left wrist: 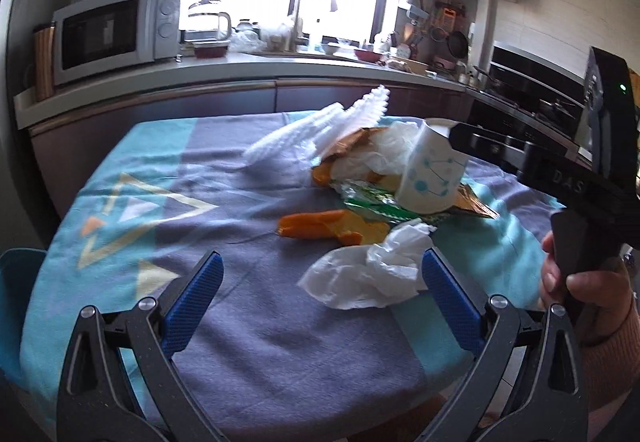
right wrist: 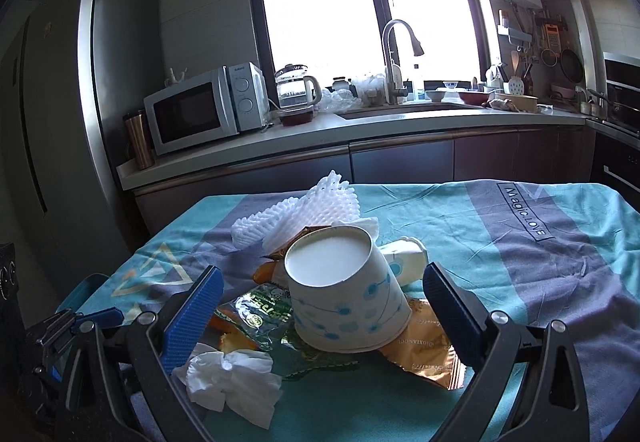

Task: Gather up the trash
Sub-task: 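Grasp the white tissue with the left tool while the right tool grasps the paper cup, then carry tissue and cup to the teal bin and open both tools, then move both open tools back over the table trash, then grasp the orange peel with the left tool while the right tool grasps a green wrapper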

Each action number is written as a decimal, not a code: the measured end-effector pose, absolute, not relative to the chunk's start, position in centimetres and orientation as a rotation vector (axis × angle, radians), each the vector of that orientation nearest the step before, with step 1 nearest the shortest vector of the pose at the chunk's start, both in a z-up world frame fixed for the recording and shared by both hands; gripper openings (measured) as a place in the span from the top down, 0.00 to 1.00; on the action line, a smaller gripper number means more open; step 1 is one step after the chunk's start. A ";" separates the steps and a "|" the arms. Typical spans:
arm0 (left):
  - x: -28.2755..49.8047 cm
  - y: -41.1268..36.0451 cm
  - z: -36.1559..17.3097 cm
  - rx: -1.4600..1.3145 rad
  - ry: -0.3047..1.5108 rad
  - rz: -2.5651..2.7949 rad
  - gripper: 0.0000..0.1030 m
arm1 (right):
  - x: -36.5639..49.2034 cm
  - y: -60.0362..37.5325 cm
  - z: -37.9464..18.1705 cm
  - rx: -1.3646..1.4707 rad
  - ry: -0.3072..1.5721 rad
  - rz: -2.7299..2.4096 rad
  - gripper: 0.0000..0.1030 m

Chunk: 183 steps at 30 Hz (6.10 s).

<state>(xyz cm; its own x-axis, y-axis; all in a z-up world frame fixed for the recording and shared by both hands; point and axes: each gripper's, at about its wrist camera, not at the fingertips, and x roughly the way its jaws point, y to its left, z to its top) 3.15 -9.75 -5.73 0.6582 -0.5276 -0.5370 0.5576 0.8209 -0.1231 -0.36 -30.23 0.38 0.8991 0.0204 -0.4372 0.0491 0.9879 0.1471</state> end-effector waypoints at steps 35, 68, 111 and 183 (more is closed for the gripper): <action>3.3 -9.3 -4.9 0.017 0.684 -0.765 0.86 | -0.8 -30.5 2.0 0.273 0.471 0.213 0.39; 6.7 23.0 -6.9 -0.183 0.686 0.069 0.85 | 15.3 3.4 -0.2 0.156 0.795 0.915 0.39; 5.9 9.9 -3.5 -0.061 0.537 -0.314 0.52 | 6.9 -11.8 1.6 0.155 0.656 0.666 0.30; 7.7 -1.3 -4.5 -0.056 0.744 -0.621 0.92 | 3.6 -27.1 -1.2 0.277 0.627 0.418 0.98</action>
<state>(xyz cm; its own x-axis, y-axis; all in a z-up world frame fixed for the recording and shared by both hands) 7.65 -1.33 -4.53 0.5663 -0.5470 -0.6165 0.5088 0.8205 -0.2606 3.62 -27.12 -1.19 0.7309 0.4568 -0.5071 -0.2922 0.8809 0.3724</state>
